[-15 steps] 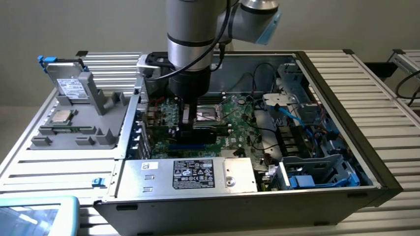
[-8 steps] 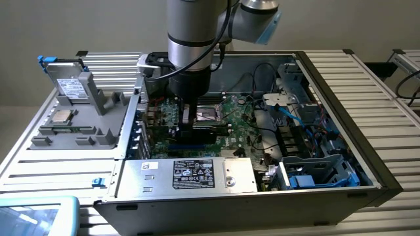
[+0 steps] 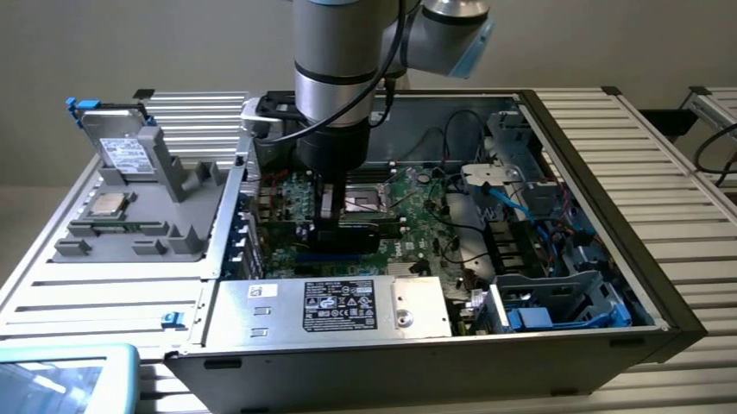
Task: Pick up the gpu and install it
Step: 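Insert the gpu into the slot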
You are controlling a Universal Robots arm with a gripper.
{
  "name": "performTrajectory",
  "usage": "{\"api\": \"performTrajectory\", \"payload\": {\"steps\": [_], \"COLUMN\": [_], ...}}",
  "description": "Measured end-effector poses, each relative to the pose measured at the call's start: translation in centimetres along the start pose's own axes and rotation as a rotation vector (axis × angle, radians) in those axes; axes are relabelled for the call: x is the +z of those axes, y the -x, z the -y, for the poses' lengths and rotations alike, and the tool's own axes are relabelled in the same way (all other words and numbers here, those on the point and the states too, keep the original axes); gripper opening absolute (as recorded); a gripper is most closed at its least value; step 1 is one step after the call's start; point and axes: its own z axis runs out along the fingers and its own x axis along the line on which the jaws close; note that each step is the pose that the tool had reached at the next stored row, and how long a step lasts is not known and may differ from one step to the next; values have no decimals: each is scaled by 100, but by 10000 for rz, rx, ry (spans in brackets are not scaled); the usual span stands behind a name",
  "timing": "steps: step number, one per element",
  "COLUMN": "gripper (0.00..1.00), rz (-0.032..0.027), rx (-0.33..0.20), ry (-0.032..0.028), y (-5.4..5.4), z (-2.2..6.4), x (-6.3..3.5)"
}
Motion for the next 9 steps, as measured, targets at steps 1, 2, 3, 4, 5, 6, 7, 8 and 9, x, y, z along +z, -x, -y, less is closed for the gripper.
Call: {"api": "performTrajectory", "payload": {"steps": [1,2,3,4,5,6,7,8,9], "gripper": [28,28,28,28,28,28,28,28,28], "rz": [-1,-3,-4,-5,-5,-6,-6,-7,-8], "rx": [-19,-31,-45,-53,-60,-70,-82,-92,-93], "ry": [-2,-2,-3,-4,-4,-5,-6,-7,-6], "y": [2,4,4,4,5,6,7,7,7], "z": [0,0,0,1,7,15,25,30,31], "x": [0,-1,-4,-4,-5,-5,-6,-6,-6]}}
